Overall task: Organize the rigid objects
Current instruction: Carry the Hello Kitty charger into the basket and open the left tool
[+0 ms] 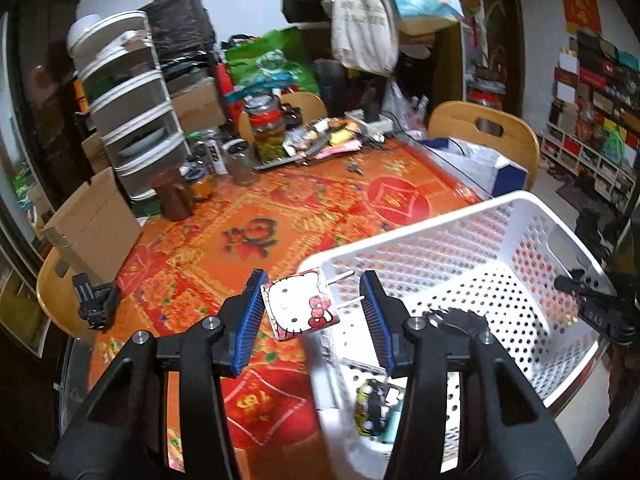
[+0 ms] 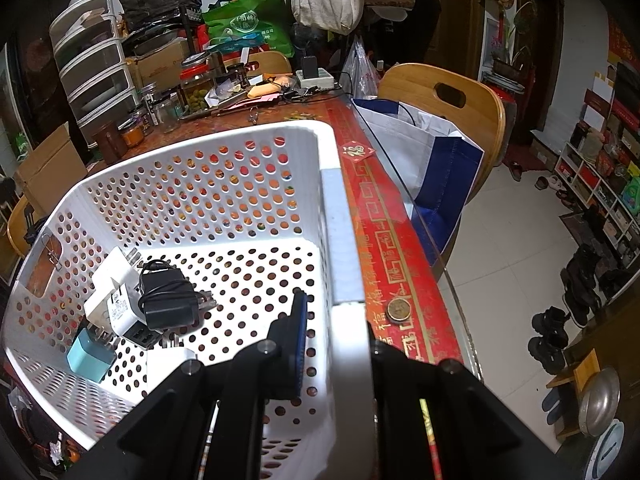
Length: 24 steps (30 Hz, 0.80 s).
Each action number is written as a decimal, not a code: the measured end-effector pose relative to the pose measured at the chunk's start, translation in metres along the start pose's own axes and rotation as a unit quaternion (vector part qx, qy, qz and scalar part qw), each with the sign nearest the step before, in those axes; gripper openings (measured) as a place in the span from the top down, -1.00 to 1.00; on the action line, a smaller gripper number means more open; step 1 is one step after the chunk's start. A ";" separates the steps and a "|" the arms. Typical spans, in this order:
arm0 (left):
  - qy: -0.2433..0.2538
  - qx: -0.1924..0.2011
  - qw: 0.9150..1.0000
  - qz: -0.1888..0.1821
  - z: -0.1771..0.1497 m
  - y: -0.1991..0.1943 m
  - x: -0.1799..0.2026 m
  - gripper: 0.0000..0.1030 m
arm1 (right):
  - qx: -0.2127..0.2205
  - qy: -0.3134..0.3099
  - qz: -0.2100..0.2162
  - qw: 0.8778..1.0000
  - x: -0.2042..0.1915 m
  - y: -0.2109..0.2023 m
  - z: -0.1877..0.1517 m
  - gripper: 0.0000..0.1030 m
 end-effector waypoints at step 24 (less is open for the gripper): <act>0.068 -0.182 0.978 -0.076 -0.063 0.092 0.093 0.12 | 0.002 0.000 0.002 1.000 -0.002 -0.002 0.001 0.76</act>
Point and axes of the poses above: each gripper's, at about its wrist camera, not at the fingertips, and y roughly the way its jaws point, x to its right, z to its top, the point moved 6 cm from there along y, roughly the way its jaws point, and after that the axes turned 3 degrees about -z, right-handed, at the moved point
